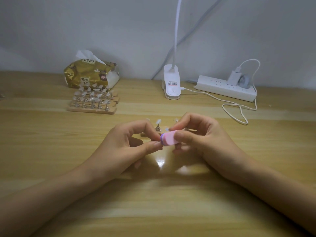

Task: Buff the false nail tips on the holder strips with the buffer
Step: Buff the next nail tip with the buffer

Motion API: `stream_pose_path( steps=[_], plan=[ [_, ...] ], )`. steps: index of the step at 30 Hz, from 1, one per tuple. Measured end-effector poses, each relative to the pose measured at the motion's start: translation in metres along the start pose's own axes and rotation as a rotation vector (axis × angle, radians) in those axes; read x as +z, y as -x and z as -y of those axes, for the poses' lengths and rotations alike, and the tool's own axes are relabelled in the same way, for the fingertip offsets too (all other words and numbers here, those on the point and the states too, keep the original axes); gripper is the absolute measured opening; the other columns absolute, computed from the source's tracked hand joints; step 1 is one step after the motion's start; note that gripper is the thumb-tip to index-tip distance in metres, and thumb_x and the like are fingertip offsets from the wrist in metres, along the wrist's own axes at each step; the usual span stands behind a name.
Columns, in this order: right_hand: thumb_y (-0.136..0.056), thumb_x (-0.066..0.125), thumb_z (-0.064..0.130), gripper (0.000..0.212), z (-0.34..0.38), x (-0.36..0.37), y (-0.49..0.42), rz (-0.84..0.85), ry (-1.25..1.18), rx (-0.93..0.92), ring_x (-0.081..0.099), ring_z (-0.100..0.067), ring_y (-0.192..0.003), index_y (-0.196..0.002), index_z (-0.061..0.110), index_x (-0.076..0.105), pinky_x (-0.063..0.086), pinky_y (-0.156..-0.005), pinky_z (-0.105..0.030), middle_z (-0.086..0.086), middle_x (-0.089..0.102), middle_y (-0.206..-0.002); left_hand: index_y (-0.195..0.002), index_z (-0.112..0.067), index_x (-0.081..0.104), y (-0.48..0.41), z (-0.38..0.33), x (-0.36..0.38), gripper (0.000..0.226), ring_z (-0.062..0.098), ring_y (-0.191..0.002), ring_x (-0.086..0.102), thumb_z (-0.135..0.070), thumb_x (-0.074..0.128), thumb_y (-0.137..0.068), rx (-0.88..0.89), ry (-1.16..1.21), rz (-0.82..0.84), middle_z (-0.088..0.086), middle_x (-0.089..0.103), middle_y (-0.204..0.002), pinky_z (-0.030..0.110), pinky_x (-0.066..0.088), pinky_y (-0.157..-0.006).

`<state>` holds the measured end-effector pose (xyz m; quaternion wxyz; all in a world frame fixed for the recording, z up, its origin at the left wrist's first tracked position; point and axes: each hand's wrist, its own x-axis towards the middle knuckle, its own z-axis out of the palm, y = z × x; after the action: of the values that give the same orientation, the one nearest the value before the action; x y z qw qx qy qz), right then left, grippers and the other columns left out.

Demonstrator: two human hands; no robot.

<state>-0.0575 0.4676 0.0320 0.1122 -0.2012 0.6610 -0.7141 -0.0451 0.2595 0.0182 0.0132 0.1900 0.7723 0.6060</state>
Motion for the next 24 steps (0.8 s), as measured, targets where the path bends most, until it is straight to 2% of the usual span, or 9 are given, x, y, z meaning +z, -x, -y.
stream_pose_path(
  steps=[2,6,9,10,13,17,21,24],
  plan=[
    [-0.079,0.078,0.004,0.014,0.0003,0.0012,0.0006,0.031,0.017,-0.01,0.065,-0.016,-0.069,-0.076,0.017,0.072,0.057,-0.062,-0.022,0.001,0.072,-0.083,-0.076,-0.021,0.065,0.0007,-0.001,0.0014,0.013,0.008,-0.037,0.044,-0.031,0.073,-0.076,0.006,-0.012,0.016,-0.009,0.065,-0.067,0.017,0.031,-0.041],
    [-0.074,0.077,0.013,0.007,0.0029,-0.0014,-0.0007,-0.023,-0.038,0.011,0.063,-0.013,-0.065,-0.074,0.017,0.071,0.057,-0.062,-0.022,-0.002,0.072,-0.082,-0.076,-0.021,0.066,0.0009,-0.0019,0.0009,0.01,0.01,-0.037,0.045,-0.028,0.073,-0.076,0.007,0.008,0.017,-0.007,0.071,-0.08,0.017,0.033,-0.042],
    [-0.078,0.079,0.004,0.015,0.0004,0.0032,0.0014,0.039,0.003,0.01,0.065,-0.016,-0.069,-0.075,0.017,0.071,0.057,-0.061,-0.022,0.0,0.072,-0.082,-0.077,-0.02,0.065,0.0027,-0.0025,0.0019,0.011,0.006,-0.035,0.042,-0.029,0.072,-0.078,0.017,-0.028,0.03,-0.016,0.065,-0.06,0.016,0.032,-0.041],
    [-0.078,0.078,0.004,0.016,0.0013,0.0028,0.0014,0.032,0.009,0.008,0.065,-0.016,-0.069,-0.074,0.018,0.071,0.056,-0.061,-0.022,0.0,0.072,-0.082,-0.077,-0.02,0.065,0.0028,-0.0025,0.0022,0.012,0.006,-0.035,0.042,-0.029,0.073,-0.078,0.02,-0.032,0.031,-0.016,0.064,-0.059,0.015,0.031,-0.04],
    [-0.074,0.08,0.011,0.011,0.0033,-0.0011,0.0001,-0.036,-0.028,0.017,0.063,-0.012,-0.065,-0.073,0.018,0.072,0.057,-0.061,-0.022,-0.002,0.073,-0.081,-0.078,-0.019,0.066,0.0021,-0.0031,0.0012,0.015,0.01,-0.036,0.043,-0.029,0.078,-0.078,0.015,-0.006,0.02,-0.008,0.07,-0.076,0.016,0.032,-0.04],
    [-0.077,0.079,0.004,0.016,0.0017,0.0042,0.0013,0.026,-0.002,0.026,0.064,-0.013,-0.063,-0.073,0.018,0.071,0.057,-0.06,-0.022,-0.001,0.071,-0.08,-0.077,-0.024,0.066,0.0033,-0.0023,0.001,0.024,0.011,-0.035,0.04,-0.046,0.075,-0.072,-0.007,-0.031,0.022,-0.006,0.059,-0.052,0.018,0.03,-0.041],
    [-0.07,0.082,0.013,0.012,0.0047,-0.0006,0.001,-0.062,-0.034,0.037,0.063,-0.021,-0.071,-0.07,0.018,0.072,0.056,-0.06,-0.021,-0.01,0.073,-0.084,-0.077,-0.022,0.066,0.002,-0.0018,0.0007,0.015,0.011,-0.036,0.042,-0.034,0.075,-0.075,-0.012,-0.004,0.003,-0.004,0.069,-0.072,0.02,0.032,-0.041],
    [-0.074,0.081,0.006,0.014,0.0033,0.0031,0.0022,0.012,0.002,0.027,0.065,-0.014,-0.061,-0.073,0.017,0.072,0.055,-0.058,-0.019,-0.005,0.072,-0.079,-0.078,-0.023,0.066,0.003,-0.0014,0.001,0.024,0.011,-0.036,0.04,-0.045,0.075,-0.072,-0.006,-0.024,0.016,-0.004,0.056,-0.05,0.019,0.03,-0.041]
  ],
)
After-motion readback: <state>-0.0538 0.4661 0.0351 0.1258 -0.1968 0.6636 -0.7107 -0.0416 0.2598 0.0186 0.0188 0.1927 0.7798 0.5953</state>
